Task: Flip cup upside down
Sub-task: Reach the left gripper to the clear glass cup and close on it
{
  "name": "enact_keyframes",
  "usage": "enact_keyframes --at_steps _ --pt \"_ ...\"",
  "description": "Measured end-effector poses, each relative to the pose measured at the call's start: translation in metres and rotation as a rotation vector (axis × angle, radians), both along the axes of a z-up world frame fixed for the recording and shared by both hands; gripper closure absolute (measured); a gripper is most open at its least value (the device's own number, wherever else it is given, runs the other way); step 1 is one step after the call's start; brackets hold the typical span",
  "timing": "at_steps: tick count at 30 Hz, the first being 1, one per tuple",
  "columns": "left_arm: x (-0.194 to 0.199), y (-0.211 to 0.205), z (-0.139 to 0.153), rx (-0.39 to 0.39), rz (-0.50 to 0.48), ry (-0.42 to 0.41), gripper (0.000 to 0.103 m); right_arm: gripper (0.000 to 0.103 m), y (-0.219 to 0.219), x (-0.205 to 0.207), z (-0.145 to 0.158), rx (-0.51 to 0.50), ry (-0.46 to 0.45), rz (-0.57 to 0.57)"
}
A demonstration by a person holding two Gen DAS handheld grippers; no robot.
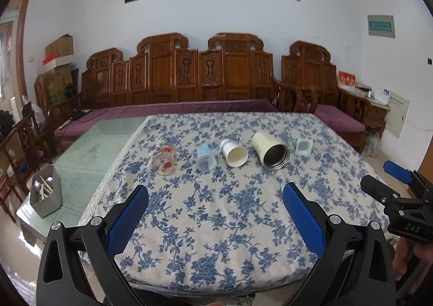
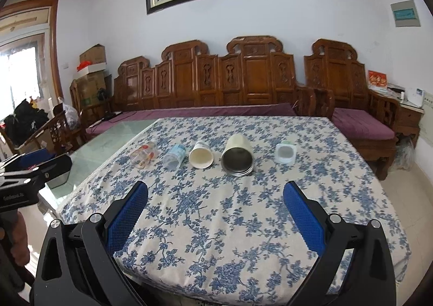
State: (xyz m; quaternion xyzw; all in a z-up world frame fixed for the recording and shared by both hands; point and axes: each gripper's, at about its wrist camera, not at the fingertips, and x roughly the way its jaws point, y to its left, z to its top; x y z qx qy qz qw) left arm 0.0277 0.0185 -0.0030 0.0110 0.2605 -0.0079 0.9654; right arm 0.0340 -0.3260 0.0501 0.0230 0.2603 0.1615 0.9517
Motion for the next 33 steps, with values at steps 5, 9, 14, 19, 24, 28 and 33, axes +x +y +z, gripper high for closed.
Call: enact_keyframes --at_steps 5,9,14,19,24,28,33 --pt "0.031 0.018 -0.009 0.005 0.010 0.041 0.008 0.002 0.014 0.030 -0.019 -0.004 0.043 0.047" --pt "0.064 0.033 -0.017 0.015 0.019 0.091 0.008 0.005 0.032 0.059 -0.034 -0.025 0.080 0.095" --pt "0.106 0.050 -0.027 0.041 0.036 0.145 0.008 0.009 0.057 0.096 -0.053 -0.051 0.137 0.150" --pt "0.153 0.075 -0.043 0.026 0.046 0.209 0.009 0.009 0.078 0.130 -0.072 -0.066 0.184 0.192" --pt "0.197 0.097 -0.062 -0.002 0.053 0.281 0.015 0.009 0.101 0.157 -0.089 -0.087 0.208 0.234" --pt "0.239 0.113 -0.080 -0.008 0.041 0.343 0.018 0.010 0.117 0.177 -0.104 -0.091 0.233 0.254" --pt "0.289 0.121 -0.098 0.018 0.009 0.434 0.027 0.010 0.131 0.191 -0.118 -0.093 0.260 0.270"
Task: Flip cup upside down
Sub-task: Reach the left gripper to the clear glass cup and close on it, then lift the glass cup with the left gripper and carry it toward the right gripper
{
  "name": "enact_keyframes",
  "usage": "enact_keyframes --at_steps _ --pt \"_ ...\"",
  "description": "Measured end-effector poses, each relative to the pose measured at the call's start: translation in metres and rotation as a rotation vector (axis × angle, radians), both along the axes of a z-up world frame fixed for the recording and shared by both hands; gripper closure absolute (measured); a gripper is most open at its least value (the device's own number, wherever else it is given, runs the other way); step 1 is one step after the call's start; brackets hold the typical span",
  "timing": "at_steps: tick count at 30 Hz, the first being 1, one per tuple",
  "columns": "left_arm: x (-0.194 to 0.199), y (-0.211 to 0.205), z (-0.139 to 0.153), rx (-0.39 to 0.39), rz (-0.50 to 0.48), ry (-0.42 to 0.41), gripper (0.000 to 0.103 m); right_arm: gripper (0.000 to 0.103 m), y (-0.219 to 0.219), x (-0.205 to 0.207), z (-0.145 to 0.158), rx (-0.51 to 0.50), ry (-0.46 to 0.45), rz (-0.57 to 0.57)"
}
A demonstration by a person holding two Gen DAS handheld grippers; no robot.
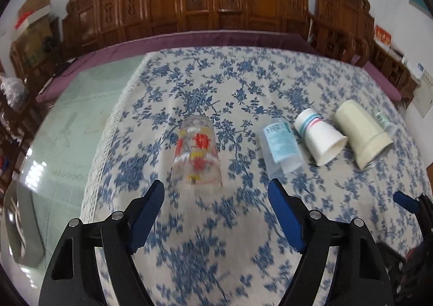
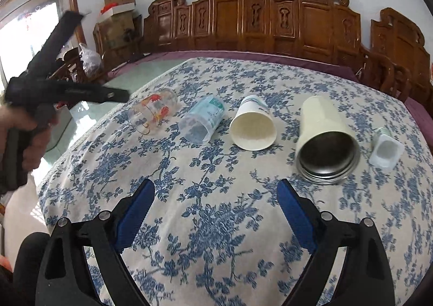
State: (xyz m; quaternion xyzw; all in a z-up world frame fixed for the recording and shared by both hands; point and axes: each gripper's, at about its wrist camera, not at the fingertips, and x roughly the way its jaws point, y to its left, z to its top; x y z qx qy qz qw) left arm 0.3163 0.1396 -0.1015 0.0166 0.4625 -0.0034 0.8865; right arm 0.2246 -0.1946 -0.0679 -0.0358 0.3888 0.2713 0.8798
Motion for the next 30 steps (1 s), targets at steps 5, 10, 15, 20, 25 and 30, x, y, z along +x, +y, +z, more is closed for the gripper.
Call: enact_keyframes --at_steps 5,10,15,20,25,30 --pt "0.042 0.005 -0.018 0.036 -0.019 0.073 0.028 0.010 0.009 0.008 -0.010 -0.003 0.019 0.009" --pt "0.078 0.013 -0.043 0.040 -0.003 0.176 0.037 0.010 0.013 0.010 -0.015 0.003 0.031 0.013" --pt "0.102 0.019 -0.060 0.020 0.015 0.256 0.041 0.010 0.011 0.008 -0.018 0.006 0.043 0.019" --pt "0.121 0.022 -0.074 0.042 0.025 0.335 0.041 0.010 0.007 0.006 -0.020 0.013 0.053 0.007" --pt "0.129 0.024 -0.080 0.047 0.040 0.377 0.046 0.010 -0.001 0.002 -0.022 0.008 0.060 -0.006" --pt "0.114 0.019 -0.072 0.055 0.022 0.365 0.047 0.010 -0.015 -0.004 -0.020 0.007 0.062 -0.033"
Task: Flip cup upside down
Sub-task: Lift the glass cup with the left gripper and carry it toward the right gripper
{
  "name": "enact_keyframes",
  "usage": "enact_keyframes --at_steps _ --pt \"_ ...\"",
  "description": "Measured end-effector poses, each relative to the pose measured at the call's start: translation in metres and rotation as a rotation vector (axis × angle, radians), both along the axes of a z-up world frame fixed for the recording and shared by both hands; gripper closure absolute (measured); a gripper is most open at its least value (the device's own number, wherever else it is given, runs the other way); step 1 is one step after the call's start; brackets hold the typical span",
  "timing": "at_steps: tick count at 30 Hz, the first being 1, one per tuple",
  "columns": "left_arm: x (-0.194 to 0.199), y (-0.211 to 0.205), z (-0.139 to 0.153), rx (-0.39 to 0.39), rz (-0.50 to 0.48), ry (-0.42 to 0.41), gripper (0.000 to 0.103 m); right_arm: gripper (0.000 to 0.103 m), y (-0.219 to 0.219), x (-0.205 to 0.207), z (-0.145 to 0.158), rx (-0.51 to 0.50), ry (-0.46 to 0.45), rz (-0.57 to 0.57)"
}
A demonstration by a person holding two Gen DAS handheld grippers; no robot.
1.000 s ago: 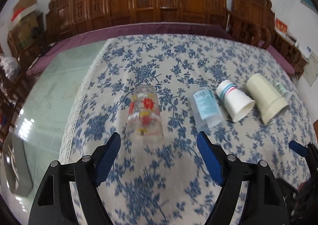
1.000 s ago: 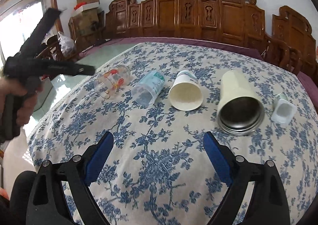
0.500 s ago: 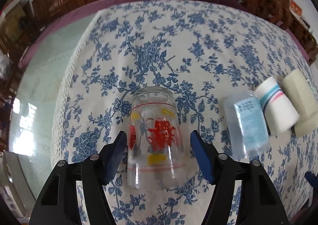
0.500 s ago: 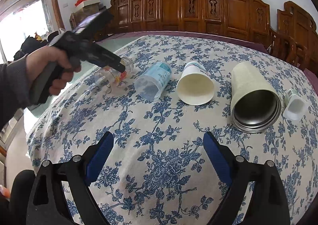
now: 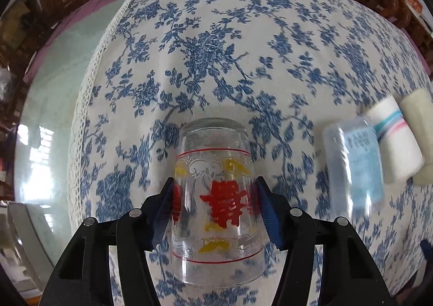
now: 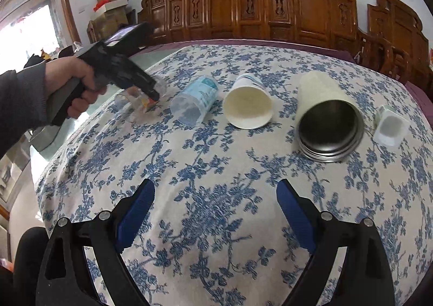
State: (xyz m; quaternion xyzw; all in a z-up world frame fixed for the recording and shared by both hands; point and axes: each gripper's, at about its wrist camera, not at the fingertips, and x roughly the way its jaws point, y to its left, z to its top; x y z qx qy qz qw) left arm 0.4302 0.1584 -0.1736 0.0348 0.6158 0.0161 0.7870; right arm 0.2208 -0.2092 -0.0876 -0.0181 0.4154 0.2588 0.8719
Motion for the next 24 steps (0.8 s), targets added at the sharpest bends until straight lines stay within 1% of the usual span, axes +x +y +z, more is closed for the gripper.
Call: enact_keyframes --at_steps 5,11,14,17,19,22,24 --pt "-0.037 -0.016 0.021 -0.013 -0.041 -0.044 0.047 0.010 -0.017 -0.008 0.005 0.008 -0.007 -0.033" --pt "-0.089 -0.052 0.048 -0.061 -0.121 -0.084 0.047 0.010 -0.041 -0.025 0.007 -0.003 -0.013 -0.073" --pt "-0.111 -0.078 0.058 -0.089 -0.168 -0.102 0.047 0.010 -0.058 -0.034 0.009 -0.009 -0.020 -0.104" --pt "-0.125 -0.109 0.059 -0.106 -0.205 -0.120 0.047 0.010 -0.078 -0.041 0.010 -0.018 -0.024 -0.142" --pt "-0.137 -0.130 0.055 -0.121 -0.232 -0.141 0.047 0.010 -0.092 -0.046 0.012 -0.041 -0.043 -0.175" --pt "-0.154 -0.150 0.043 -0.162 -0.224 -0.152 0.047 0.010 -0.113 -0.050 0.013 -0.039 -0.041 -0.213" --pt "-0.163 -0.166 0.032 -0.200 -0.215 -0.145 0.047 0.010 -0.128 -0.052 0.014 -0.051 -0.046 -0.242"
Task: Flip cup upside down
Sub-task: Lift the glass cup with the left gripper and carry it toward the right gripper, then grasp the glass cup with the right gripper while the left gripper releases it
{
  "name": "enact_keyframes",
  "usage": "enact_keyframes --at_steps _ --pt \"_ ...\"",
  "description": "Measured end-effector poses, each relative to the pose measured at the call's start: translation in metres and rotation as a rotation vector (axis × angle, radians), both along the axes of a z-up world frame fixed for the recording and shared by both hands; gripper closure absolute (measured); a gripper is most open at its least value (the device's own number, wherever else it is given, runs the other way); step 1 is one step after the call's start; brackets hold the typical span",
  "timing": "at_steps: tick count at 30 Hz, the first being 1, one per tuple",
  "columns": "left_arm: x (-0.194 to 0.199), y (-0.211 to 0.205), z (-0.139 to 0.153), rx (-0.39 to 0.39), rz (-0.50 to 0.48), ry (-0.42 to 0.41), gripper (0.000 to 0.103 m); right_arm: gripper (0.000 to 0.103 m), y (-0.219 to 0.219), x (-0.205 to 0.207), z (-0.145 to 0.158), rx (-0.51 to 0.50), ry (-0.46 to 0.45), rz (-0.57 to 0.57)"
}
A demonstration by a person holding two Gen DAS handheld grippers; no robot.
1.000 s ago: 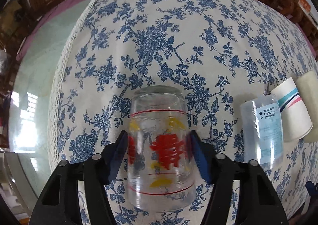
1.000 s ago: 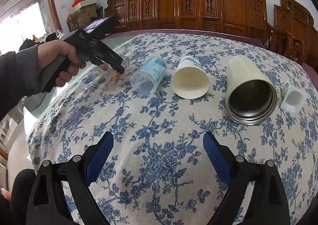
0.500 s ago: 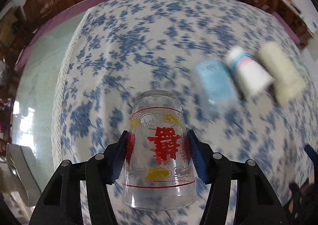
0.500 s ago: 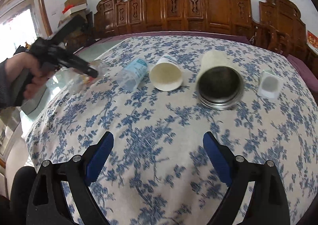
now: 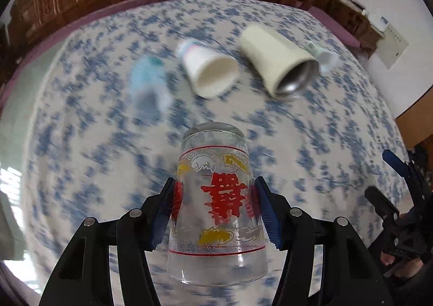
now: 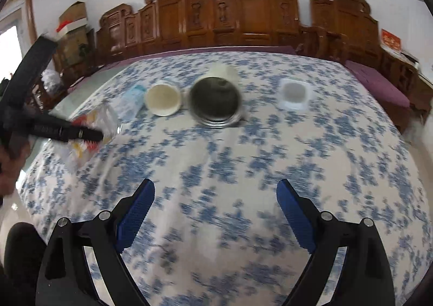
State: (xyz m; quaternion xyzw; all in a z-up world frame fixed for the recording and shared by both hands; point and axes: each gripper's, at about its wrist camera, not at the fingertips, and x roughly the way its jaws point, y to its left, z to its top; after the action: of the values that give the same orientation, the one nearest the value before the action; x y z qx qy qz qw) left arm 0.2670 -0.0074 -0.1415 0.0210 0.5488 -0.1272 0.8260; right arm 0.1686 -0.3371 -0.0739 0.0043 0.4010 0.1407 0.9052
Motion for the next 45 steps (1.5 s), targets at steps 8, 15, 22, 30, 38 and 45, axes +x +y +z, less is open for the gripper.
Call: enact_keyframes --at_steps 8,15,22,30,38,45 --pt "-0.021 -0.050 -0.022 -0.028 -0.030 0.014 0.047 0.010 -0.041 -0.006 0.002 0.012 0.002 -0.088" --pt "-0.022 -0.055 -0.039 -0.033 -0.029 0.062 0.046 0.010 -0.043 -0.009 0.007 -0.002 -0.007 -0.089" --pt "-0.044 -0.035 -0.008 -0.046 0.004 -0.067 0.037 0.010 -0.028 -0.011 0.014 -0.018 -0.013 -0.064" --pt "-0.083 0.013 0.051 0.012 0.100 -0.297 0.013 0.010 0.012 -0.006 0.027 0.009 -0.012 0.005" --pt "-0.107 0.057 0.080 0.048 0.180 -0.398 0.008 0.010 0.066 0.006 0.025 0.024 0.043 0.092" --pt "-0.121 0.089 0.081 0.042 0.227 -0.422 0.008 0.014 0.111 0.025 0.011 0.011 0.118 0.132"
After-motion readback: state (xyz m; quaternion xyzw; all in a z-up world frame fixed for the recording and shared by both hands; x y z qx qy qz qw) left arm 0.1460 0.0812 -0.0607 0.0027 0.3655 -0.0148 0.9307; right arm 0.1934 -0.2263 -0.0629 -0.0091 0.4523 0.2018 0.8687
